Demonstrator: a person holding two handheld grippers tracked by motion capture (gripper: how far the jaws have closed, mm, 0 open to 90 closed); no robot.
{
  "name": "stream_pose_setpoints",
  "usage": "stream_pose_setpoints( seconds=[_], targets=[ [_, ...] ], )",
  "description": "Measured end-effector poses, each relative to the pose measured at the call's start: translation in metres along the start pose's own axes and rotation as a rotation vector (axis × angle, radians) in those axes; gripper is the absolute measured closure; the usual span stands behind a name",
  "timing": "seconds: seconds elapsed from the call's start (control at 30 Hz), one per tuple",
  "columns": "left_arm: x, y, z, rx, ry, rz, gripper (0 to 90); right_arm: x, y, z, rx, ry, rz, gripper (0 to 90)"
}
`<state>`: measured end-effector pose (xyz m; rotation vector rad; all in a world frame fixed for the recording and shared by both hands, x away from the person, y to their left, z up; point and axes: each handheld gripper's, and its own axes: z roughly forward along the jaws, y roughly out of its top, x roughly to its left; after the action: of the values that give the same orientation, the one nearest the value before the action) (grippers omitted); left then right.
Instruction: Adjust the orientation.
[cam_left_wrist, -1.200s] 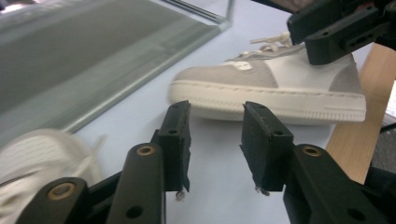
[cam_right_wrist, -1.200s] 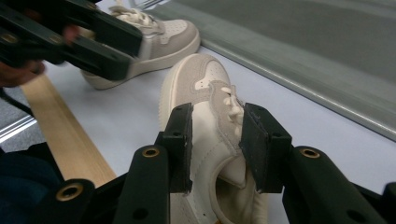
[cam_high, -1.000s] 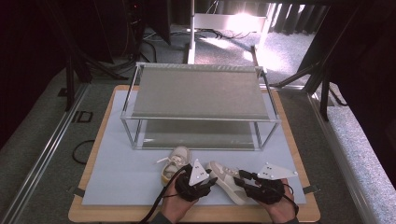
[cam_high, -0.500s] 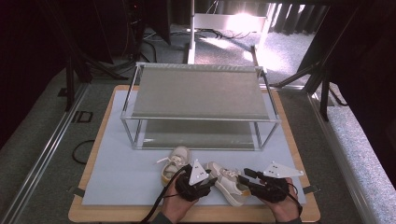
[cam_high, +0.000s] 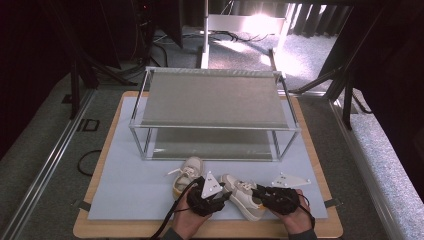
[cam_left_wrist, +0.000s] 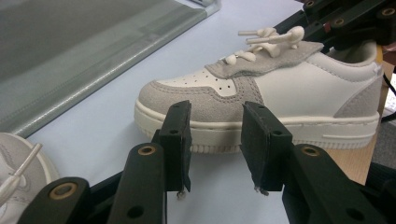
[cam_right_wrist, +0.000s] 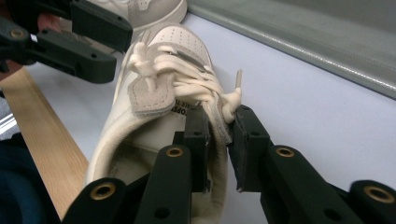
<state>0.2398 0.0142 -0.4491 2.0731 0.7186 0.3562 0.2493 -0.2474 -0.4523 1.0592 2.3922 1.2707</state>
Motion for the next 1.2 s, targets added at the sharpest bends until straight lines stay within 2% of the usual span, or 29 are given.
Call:
stream_pose_setpoints(
  seconds=[0.03, 0.13, 0.23, 0.27, 0.33, 0.47, 0.57, 0.67, 0.8, 1.07, 1.1, 1.13, 1.17, 1.2],
  targets=[
    [0.000, 0.000, 0.000, 0.000, 0.000, 0.000, 60.4, 0.000, 0.000, 0.000, 0.000, 0.000, 0.000, 78.4],
    [0.002, 0.000, -0.008, -0.017, 0.013, -0.006, 58.3, 0.002, 0.001, 0.000, -0.033, -0.050, -0.003, 79.1],
    [0.006, 0.000, -0.014, -0.034, 0.023, -0.017, 55.5, 0.000, 0.004, -0.001, -0.055, -0.072, 0.017, 79.2],
    [0.008, 0.001, -0.020, -0.050, 0.037, -0.027, 55.5, -0.002, 0.006, -0.001, -0.062, -0.083, 0.030, 79.2],
    [0.012, 0.001, -0.027, -0.068, 0.052, -0.038, 52.7, -0.004, 0.012, 0.001, -0.068, -0.116, 0.034, 79.1],
    [0.022, -0.002, -0.042, -0.081, 0.092, -0.044, 48.5, -0.001, 0.024, 0.012, -0.054, -0.171, 0.025, 79.0],
    [0.029, -0.005, -0.052, -0.083, 0.147, -0.040, 46.7, 0.005, 0.031, 0.021, -0.030, -0.221, -0.005, 78.9],
    [0.037, -0.008, -0.064, -0.093, 0.172, -0.048, 44.7, 0.010, 0.034, 0.027, -0.012, -0.252, -0.018, 78.7],
    [0.047, -0.013, -0.076, -0.112, 0.195, -0.064, 42.3, 0.013, 0.033, 0.033, 0.013, -0.259, -0.017, 77.4],
    [0.052, -0.017, -0.083, -0.117, 0.203, -0.074, 37.6, 0.014, 0.033, 0.035, 0.016, -0.236, -0.020, 72.9],
    [0.054, -0.018, -0.085, -0.120, 0.195, -0.081, 37.6, 0.014, 0.033, 0.036, 0.020, -0.224, -0.018, 70.6],
    [0.055, -0.019, -0.086, -0.118, 0.192, -0.085, 36.5, 0.014, 0.034, 0.037, 0.024, -0.182, -0.013, 62.0],
    [0.056, -0.020, -0.087, -0.115, 0.195, -0.088, 36.0, 0.015, 0.034, 0.036, 0.016, -0.175, -0.018, 60.3],
    [0.057, -0.021, -0.088, -0.114, 0.196, -0.090, 33.8, 0.015, 0.035, 0.033, -0.003, -0.163, -0.010, 54.3]
  ],
)
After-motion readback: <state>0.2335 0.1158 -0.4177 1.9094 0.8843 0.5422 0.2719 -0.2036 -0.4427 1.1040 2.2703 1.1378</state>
